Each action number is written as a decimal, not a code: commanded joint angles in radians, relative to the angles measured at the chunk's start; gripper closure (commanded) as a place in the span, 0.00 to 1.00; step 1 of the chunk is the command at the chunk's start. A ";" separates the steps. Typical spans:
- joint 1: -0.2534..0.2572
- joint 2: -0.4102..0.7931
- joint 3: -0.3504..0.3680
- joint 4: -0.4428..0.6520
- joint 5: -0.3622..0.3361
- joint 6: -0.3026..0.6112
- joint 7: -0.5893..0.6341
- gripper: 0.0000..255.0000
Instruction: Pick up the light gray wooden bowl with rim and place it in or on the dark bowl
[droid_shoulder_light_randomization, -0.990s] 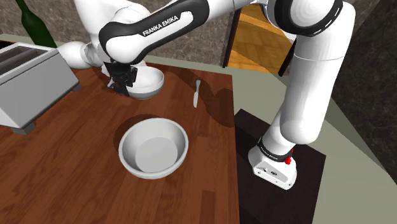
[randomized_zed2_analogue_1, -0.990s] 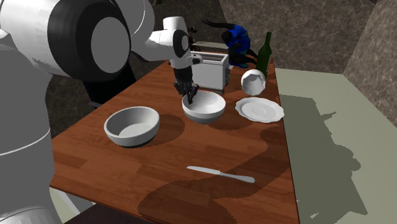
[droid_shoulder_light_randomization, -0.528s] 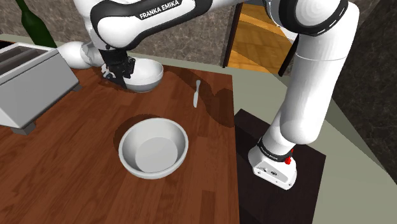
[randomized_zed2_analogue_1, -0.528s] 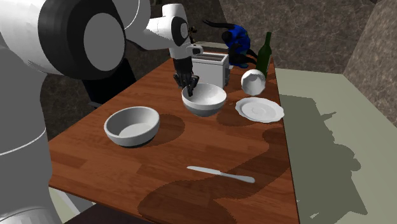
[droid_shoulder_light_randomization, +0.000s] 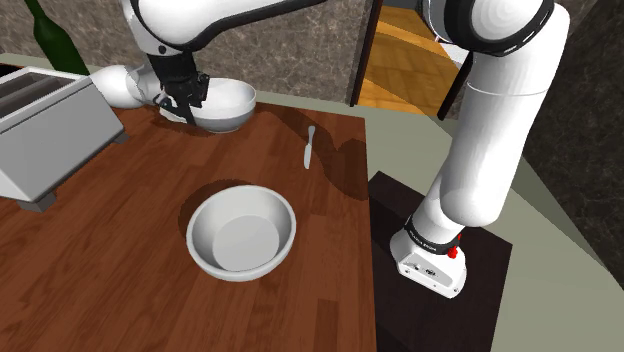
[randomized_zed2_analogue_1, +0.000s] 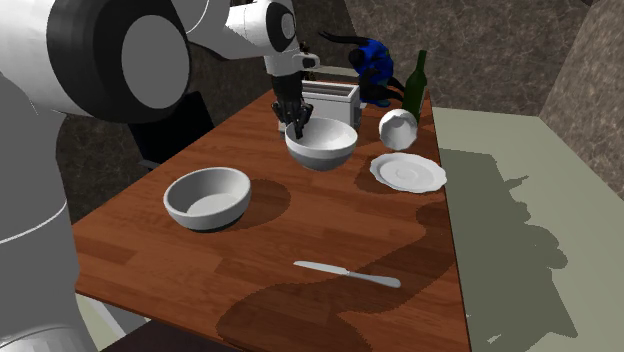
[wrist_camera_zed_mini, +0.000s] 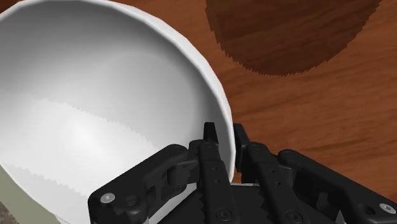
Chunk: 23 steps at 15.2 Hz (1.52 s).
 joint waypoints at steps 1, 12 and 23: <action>0.002 -0.003 0.002 0.024 0.002 -0.026 -0.003 1.00; 0.081 -0.191 0.084 -0.184 0.074 -0.014 0.155 1.00; 0.194 -0.296 0.199 -0.267 0.136 -0.049 0.363 1.00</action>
